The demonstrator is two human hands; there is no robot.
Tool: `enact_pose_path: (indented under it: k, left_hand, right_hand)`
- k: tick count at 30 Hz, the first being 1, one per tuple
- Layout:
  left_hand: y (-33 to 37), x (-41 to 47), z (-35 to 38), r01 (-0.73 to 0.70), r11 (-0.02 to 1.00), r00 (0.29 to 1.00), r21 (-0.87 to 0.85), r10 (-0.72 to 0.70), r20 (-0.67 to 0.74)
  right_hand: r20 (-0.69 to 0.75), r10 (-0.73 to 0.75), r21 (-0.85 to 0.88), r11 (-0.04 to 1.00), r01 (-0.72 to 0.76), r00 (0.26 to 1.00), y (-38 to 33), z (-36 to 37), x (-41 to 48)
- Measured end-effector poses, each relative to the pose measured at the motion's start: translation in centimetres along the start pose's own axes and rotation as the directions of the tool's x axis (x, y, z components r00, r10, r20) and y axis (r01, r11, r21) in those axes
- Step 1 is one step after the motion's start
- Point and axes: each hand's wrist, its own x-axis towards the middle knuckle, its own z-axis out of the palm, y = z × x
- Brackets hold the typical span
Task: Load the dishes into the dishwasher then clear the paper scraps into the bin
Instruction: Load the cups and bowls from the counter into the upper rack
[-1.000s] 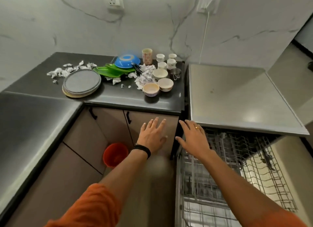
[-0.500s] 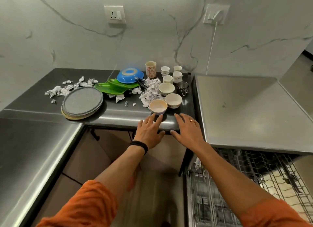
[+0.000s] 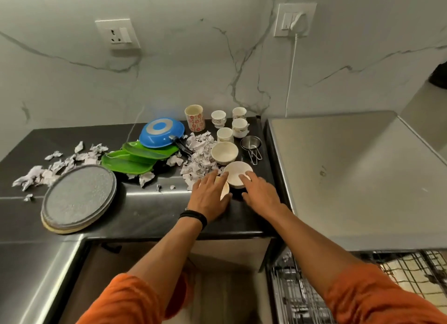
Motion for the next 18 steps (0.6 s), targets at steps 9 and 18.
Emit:
enact_pose_path:
  k: [9,18]
  left_hand:
    - [-2.4,4.8,0.4,-0.144,0.990,0.990,0.007,0.144,0.014]
    - [0.8,8.2,1.1,-0.534,0.833,0.838,-0.141,0.544,0.038]
  right_hand:
    - [-0.065,0.106,0.139,0.986,-0.097,0.992,0.0,2.5,1.7]
    - [-0.303,0.348,0.339,0.910,-0.241,0.887,2.0,1.7,-4.9]
